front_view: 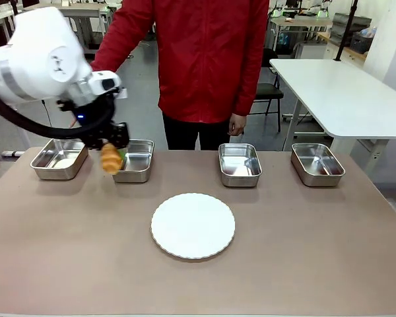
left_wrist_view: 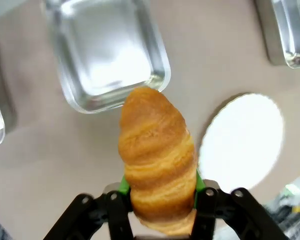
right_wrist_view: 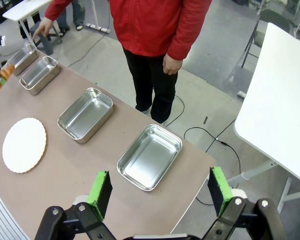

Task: Place the bread in the container.
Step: Place the Butter Roll into the Airtight Container indicated by the human.

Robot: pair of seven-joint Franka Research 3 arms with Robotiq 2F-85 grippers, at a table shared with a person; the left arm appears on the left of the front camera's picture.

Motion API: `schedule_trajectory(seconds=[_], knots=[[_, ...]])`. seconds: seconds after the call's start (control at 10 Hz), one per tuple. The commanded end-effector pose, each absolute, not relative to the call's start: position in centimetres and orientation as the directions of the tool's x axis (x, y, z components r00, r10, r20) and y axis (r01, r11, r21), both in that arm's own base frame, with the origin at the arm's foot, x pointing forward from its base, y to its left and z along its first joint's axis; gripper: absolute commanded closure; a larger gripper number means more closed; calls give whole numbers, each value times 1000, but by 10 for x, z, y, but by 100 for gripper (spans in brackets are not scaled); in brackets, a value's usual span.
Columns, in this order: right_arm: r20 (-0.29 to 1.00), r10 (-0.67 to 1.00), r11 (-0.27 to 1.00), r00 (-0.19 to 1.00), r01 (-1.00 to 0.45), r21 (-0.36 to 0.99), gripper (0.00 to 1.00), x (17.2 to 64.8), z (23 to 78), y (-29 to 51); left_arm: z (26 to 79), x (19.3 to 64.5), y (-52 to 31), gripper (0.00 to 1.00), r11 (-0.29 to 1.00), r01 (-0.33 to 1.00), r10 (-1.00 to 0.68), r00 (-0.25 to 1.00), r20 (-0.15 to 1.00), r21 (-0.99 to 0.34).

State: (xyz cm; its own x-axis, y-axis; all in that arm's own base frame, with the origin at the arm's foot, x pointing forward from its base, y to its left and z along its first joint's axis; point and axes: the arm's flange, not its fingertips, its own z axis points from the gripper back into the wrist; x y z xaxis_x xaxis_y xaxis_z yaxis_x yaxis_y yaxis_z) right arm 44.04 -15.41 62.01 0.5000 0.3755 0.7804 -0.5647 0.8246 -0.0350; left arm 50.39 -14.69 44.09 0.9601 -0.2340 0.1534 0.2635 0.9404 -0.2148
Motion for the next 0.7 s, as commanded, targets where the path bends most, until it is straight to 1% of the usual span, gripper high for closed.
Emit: schedule_trajectory(seconds=[0.0, 0.1, 0.2, 0.5, 0.6], knots=[[781, 376, 825, 498, -564, -38, 0, 439, 621, -154, 430, 506, -131, 55, 927, 319, -289, 943, 166, -196], [781, 376, 825, 498, -564, -38, 0, 439, 621, -154, 432, 503, -147, 55, 925, 294, -266, 953, 145, -239], [781, 376, 825, 498, -564, -38, 0, 439, 621, -154, 436, 508, -126, 55, 936, 285, -257, 955, 149, -208], [781, 376, 825, 498, -564, -38, 0, 439, 621, -154, 432, 509, -127, 55, 932, 294, -267, 953, 145, -211], [781, 376, 825, 498, -564, -38, 0, 439, 621, -154, 433, 537, -103, 55, 950, 257, -234, 962, 142, -175]])
